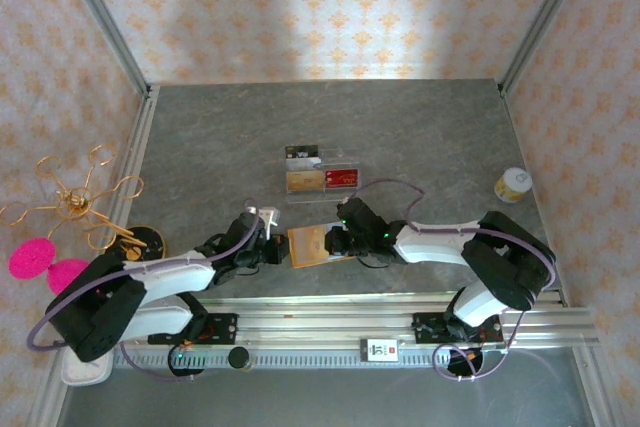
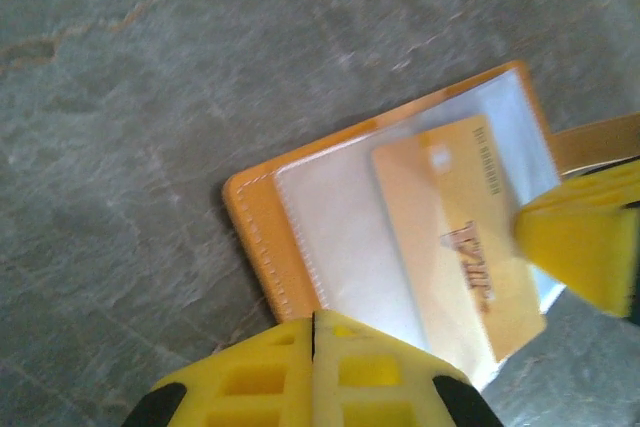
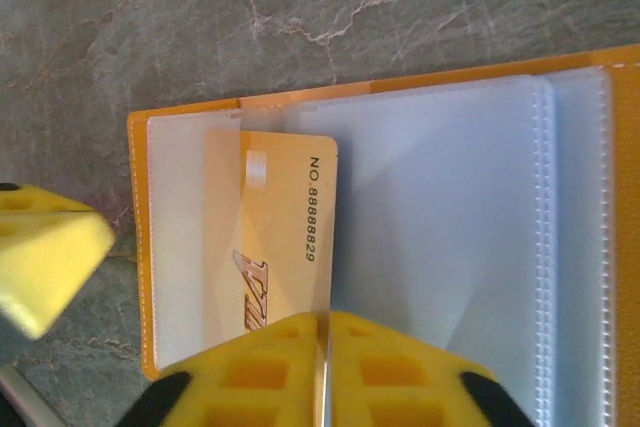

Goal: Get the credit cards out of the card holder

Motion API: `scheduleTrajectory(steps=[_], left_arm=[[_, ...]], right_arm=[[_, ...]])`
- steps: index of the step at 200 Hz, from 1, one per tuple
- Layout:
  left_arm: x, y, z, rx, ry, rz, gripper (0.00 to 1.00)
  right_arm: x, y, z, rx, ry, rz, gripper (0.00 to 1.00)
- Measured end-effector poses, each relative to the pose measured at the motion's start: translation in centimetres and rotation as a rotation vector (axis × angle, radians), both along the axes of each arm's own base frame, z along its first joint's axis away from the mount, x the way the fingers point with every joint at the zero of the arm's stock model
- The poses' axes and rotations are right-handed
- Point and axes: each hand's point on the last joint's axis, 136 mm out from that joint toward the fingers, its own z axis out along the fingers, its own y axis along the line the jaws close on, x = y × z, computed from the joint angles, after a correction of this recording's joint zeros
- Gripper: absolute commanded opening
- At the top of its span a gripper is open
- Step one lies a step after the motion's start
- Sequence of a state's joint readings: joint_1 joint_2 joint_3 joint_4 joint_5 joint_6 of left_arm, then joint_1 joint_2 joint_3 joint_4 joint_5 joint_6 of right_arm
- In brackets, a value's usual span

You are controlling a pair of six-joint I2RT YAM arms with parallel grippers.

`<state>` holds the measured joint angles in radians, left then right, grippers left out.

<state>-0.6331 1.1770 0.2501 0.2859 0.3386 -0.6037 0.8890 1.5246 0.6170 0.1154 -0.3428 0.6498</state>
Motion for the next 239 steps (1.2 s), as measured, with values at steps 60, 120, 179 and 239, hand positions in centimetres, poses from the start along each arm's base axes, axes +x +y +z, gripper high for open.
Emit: scheduleTrajectory(steps=[60,120,179,239], left_arm=[[1.0,-4.0,2.2,-0.035,-0.04,-0.081,0.0],[0.5,-4.0,-0.7,0.014,0.035,-0.095,0.0],[0.8,-4.7,-1.1,-0.007,0.031,-0.111,0.0],[0.7,-4.8,-1.0,-0.013,0.031,-0.117,0.0]], right_arm=[[0.7,-0.3,0.8,-0.002,-0.028,-0.005,0.31],[1.1,0.1,0.1,-0.007,-0.008,0.021,0.32],[0.8,1.4,0.0,0.047,0.014,0.057,0.13],[2.3,-1.1,1.8,0.059,-0.049,-0.013,0.0]])
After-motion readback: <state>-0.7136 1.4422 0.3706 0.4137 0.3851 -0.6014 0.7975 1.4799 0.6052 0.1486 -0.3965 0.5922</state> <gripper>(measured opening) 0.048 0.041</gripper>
